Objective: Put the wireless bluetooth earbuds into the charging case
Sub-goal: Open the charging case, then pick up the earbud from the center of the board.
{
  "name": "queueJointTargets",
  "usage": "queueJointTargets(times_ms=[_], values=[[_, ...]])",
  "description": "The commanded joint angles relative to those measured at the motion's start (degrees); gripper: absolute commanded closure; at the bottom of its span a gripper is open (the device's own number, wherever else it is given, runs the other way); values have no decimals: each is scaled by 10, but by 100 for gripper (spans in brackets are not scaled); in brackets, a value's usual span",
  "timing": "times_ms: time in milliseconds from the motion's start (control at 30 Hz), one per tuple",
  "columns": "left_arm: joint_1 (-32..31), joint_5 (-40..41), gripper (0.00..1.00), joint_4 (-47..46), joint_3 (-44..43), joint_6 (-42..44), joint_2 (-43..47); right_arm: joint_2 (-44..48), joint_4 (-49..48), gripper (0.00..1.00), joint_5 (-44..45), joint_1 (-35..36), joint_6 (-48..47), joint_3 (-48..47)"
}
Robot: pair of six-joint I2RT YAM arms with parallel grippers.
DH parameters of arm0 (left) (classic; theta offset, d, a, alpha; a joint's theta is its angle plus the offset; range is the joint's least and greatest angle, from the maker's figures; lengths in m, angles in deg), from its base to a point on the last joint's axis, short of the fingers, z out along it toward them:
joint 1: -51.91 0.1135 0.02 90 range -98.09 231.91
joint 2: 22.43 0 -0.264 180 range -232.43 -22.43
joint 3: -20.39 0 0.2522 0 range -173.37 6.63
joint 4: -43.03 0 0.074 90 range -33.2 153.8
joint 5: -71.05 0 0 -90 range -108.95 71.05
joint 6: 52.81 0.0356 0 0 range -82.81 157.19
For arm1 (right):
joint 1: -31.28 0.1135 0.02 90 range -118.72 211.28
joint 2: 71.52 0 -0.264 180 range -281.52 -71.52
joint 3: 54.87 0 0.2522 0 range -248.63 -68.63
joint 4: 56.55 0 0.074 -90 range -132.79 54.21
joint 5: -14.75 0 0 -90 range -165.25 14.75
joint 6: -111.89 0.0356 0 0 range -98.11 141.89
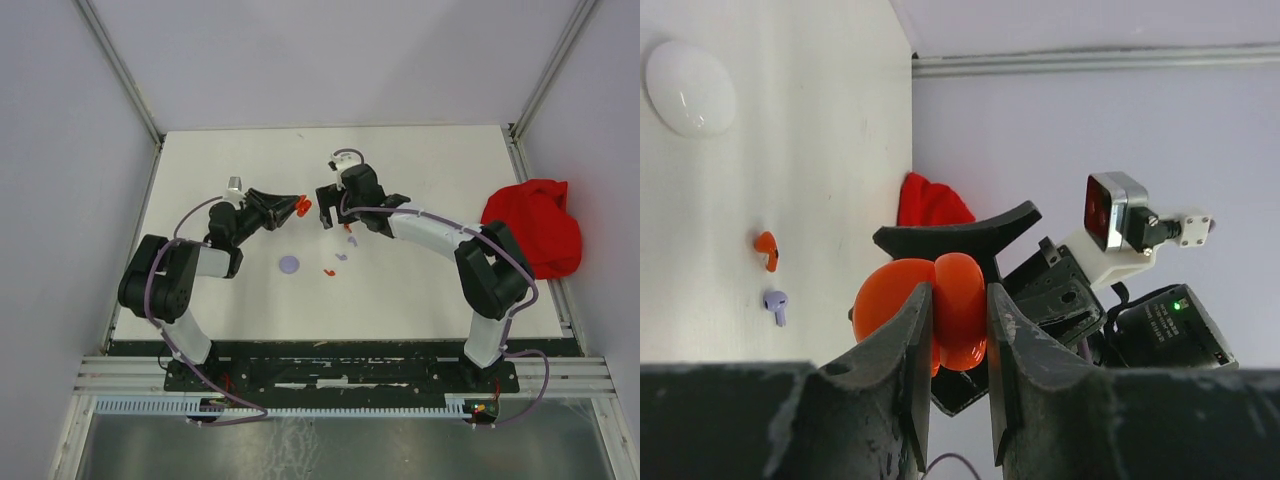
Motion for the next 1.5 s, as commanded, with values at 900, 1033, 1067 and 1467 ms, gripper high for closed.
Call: queueJointTargets(times_ms=[900,1033,1067,1467], values=[[26,17,97,-215,83,-115,-41,-186,308,38,-4,-41,-57,-273],[26,16,97,-215,82,-116,-41,-197,309,41,-14,-42,-62,-280],[26,15,97,-214,82,-116,-41,-199,309,42,-16,-43,-63,-282],[26,12,97,-215,78,-117,-47,-226,311,47,-21,-43,-64,-293]])
